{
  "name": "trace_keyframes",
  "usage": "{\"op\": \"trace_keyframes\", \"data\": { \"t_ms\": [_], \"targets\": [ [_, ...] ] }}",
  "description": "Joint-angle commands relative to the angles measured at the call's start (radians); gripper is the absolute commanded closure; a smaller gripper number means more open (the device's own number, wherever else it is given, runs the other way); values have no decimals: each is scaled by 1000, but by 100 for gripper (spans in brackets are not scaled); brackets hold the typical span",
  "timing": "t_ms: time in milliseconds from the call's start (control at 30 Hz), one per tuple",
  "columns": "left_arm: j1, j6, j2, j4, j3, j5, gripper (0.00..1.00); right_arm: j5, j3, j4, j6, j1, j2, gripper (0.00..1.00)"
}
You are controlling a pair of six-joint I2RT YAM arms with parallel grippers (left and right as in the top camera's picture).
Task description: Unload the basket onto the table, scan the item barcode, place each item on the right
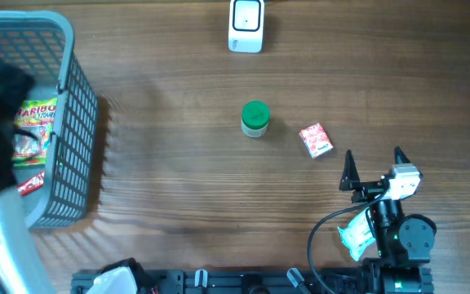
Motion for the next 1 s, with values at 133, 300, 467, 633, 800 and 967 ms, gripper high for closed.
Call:
{"op": "trace_keyframes", "data": {
  "t_ms": [133, 300, 467, 633, 800, 967],
  "targets": [
    [120, 223, 393, -24, -3, 21, 0, 10, -1, 3, 13, 1, -6, 0],
    [119, 456, 665, -5, -3, 92, 0, 10, -1, 3, 13, 1, -6, 0],
    [119, 599, 857, 11, -3, 100, 0, 10, -1, 3, 13, 1, -6, 0],
    [121, 639, 954, 45, -4, 100, 0, 10, -1, 3, 13, 1, -6, 0],
    [126, 632, 1004, 32, -5, 149, 96, 10, -1, 3, 14, 1, -6, 0],
    [123, 578, 925, -7, 27, 173, 96, 10, -1, 3, 14, 1, -6, 0]
  ]
}}
